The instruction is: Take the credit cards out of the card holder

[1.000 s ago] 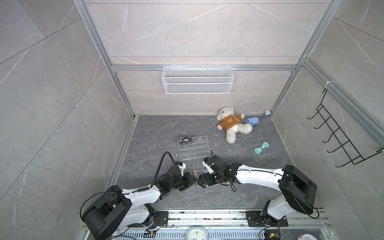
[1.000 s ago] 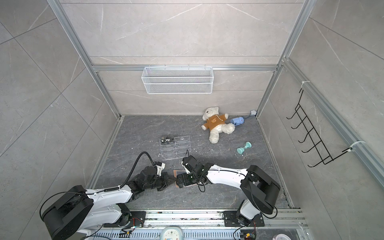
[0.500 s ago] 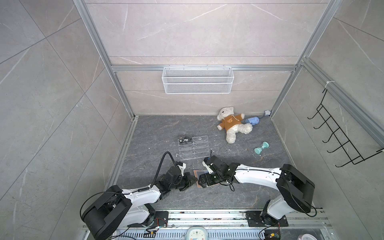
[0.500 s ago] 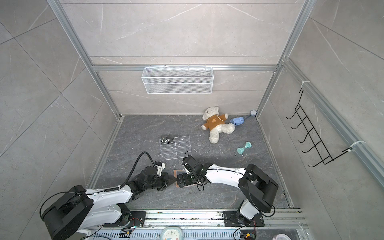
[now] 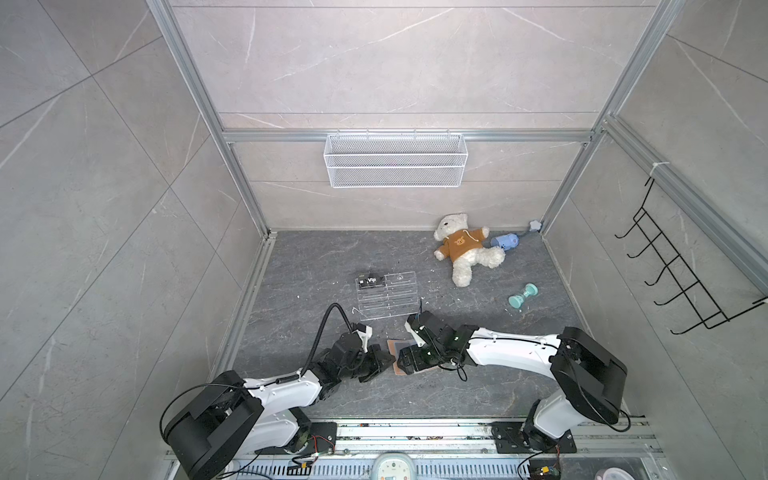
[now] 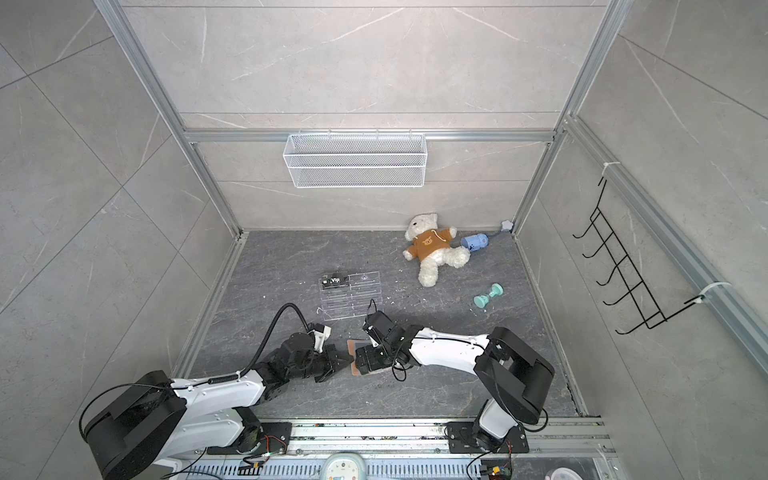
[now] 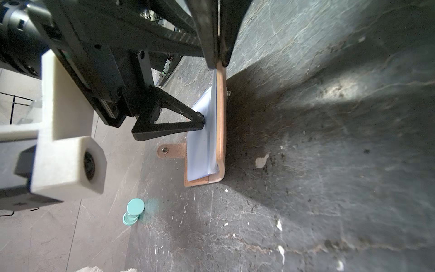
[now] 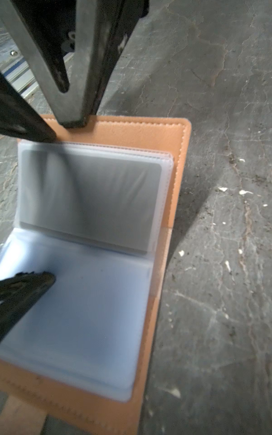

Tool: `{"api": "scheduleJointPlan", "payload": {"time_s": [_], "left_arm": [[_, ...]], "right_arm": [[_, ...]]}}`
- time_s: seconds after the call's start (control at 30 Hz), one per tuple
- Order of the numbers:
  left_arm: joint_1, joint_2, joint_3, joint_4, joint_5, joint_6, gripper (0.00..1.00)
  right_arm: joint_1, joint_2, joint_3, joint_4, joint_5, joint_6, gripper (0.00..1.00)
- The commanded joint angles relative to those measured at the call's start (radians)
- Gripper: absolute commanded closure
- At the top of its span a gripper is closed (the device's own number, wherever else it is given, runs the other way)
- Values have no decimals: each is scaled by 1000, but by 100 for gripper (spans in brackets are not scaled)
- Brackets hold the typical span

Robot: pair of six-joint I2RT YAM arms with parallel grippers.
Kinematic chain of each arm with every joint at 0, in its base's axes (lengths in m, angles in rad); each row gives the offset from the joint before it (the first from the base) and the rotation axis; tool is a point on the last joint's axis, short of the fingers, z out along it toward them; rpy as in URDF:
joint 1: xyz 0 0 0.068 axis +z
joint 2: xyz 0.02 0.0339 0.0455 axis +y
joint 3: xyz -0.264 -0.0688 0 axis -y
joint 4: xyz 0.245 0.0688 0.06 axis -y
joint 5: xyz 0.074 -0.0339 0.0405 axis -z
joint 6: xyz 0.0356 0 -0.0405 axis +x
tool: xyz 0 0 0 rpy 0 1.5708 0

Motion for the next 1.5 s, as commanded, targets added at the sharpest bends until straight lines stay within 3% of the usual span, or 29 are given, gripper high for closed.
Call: {"api": "scheduleJointPlan", "payload": {"time_s": [0.0, 0.33, 1.47], "left_arm": [[-5, -22, 26, 32, 5, 30, 100], [-6, -24, 23, 26, 4, 37, 100], [-5, 3, 49, -55, 18, 108, 100]], "right_arm": [[5, 26, 22, -63, 43, 7, 14], [5, -5, 15, -78, 82, 16, 18], [-35, -135, -41, -141, 161, 28, 18]]}}
